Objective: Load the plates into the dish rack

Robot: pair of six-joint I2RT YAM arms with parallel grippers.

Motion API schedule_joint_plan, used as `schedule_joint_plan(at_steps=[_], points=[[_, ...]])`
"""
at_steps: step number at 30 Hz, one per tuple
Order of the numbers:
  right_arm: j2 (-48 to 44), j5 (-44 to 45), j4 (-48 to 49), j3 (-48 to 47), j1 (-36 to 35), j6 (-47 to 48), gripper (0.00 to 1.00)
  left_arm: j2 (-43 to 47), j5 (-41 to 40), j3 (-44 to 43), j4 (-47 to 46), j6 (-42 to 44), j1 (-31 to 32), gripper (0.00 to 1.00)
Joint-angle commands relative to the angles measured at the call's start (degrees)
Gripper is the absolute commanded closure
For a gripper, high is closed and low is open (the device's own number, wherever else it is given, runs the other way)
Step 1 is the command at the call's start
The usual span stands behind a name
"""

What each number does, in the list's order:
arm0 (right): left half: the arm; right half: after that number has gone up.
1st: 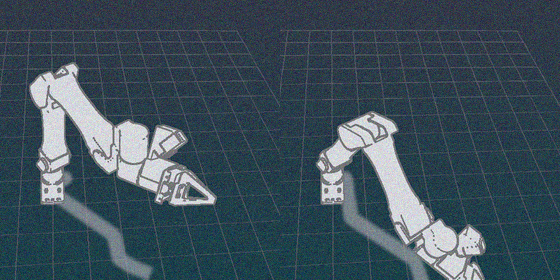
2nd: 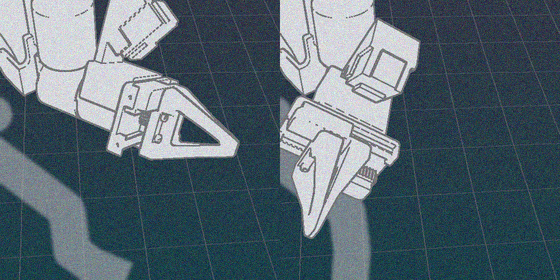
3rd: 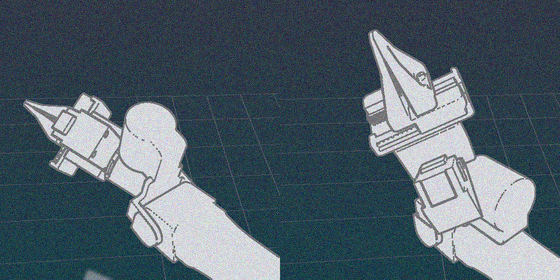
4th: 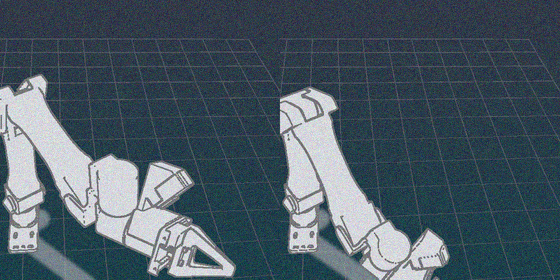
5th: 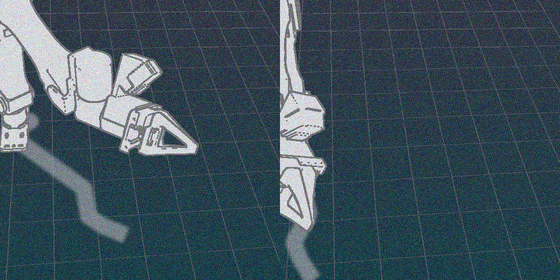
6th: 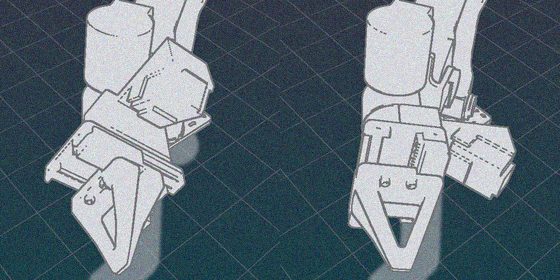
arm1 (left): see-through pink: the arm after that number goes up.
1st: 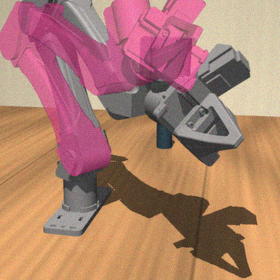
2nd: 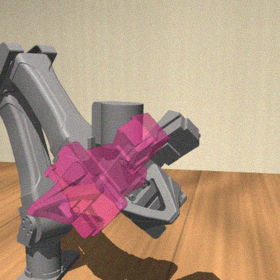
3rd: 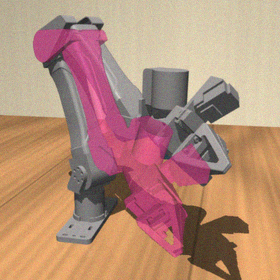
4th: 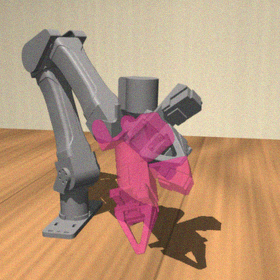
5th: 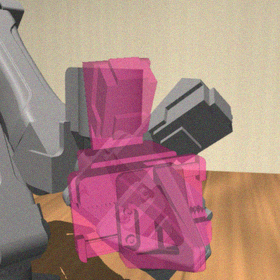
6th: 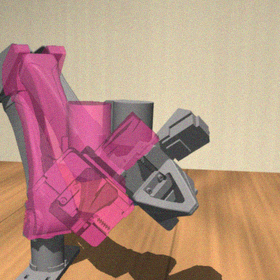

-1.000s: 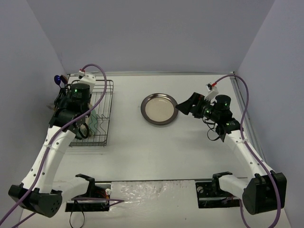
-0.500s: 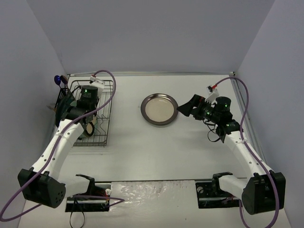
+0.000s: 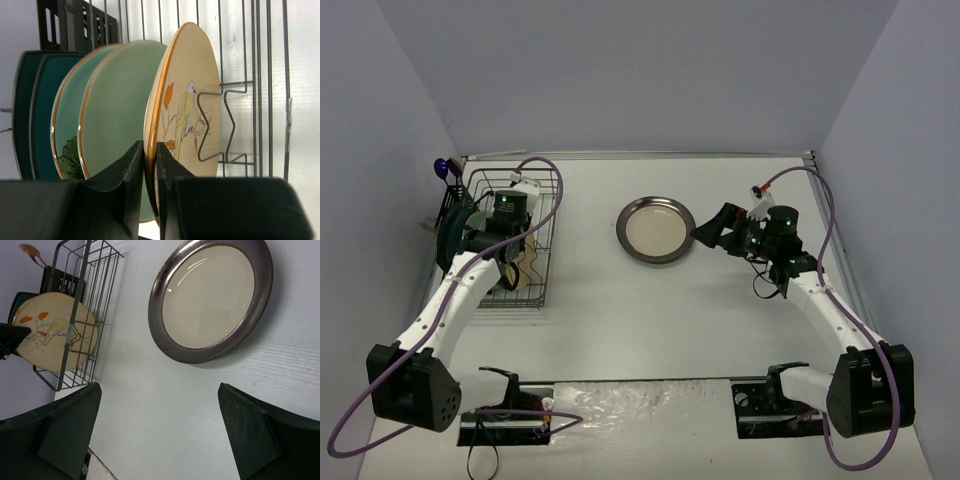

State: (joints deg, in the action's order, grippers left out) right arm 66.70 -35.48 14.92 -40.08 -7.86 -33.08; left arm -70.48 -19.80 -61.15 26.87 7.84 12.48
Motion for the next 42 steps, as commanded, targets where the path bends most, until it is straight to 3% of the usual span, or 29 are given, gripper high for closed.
schedule_joint_plan(at_steps=[1, 11, 19, 30, 42], points=[[0.8, -1.5, 6.7, -0.2, 0.3, -0.7, 0.00, 2.2, -3.2, -1.8, -6.2, 0.3, -1.0, 0.92], [8.4, 1.6, 11.6, -0.1, 0.3, -3.2, 0.01, 3.9, -5.3, -1.9, -5.4, -0.8, -0.9, 0.45], [17.6, 6.3, 17.2, -1.5, 0.1, -5.7, 0.04, 10.3, -4.4, -1.3, -6.4, -3.3, -1.0, 0.07], [32.6, 7.1, 22.6, -7.1, 0.0, -6.8, 0.09, 21.2, 1.8, 3.8, -11.5, -11.4, -3.6, 0.03], [44.2, 4.9, 26.9, -11.5, -2.1, -9.7, 0.21, 21.3, 4.9, 4.3, -11.6, -12.8, -4.2, 0.03]])
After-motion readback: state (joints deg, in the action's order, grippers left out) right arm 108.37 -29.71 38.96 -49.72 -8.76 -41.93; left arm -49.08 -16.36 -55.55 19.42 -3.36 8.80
